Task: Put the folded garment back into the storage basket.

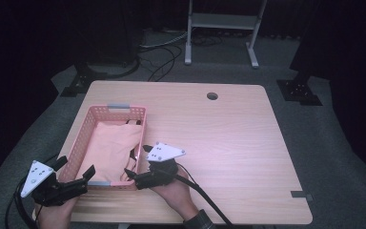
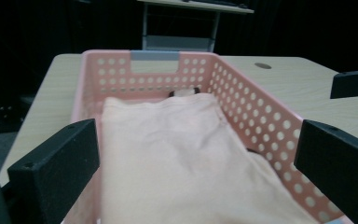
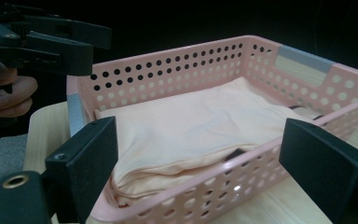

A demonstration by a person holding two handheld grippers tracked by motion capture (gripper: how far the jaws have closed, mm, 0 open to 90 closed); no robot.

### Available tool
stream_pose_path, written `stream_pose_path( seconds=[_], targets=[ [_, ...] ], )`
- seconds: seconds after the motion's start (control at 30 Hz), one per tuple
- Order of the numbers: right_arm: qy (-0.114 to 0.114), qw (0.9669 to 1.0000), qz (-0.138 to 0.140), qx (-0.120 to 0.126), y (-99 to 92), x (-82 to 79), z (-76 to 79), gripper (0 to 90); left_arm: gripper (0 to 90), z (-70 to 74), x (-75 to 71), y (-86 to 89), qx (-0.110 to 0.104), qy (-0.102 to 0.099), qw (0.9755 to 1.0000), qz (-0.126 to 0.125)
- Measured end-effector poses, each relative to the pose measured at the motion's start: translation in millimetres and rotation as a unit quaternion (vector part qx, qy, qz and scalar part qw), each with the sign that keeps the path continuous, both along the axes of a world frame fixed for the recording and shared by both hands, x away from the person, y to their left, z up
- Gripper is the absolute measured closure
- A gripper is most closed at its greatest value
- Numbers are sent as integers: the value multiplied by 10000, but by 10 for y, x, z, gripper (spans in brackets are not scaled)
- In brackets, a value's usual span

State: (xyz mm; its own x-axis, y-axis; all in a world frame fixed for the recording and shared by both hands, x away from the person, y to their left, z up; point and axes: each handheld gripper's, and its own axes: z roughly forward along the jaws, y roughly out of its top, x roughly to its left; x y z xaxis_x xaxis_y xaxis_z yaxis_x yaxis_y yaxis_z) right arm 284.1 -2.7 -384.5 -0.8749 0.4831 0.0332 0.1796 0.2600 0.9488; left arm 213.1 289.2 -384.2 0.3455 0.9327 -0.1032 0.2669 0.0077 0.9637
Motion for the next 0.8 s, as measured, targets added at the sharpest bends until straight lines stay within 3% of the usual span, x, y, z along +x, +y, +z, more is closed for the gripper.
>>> stream_pose_path(
  seconds=[0.4, 0.8],
  targets=[
    [-175, 9994, -259, 146, -423, 3, 118, 117, 0, 158, 147, -482, 71, -140, 9988, -464],
    [-228, 9971, -636, 358, -906, 2, 185, 117, 0, 260, 276, -985, 89, -271, 9940, -1054]
  ],
)
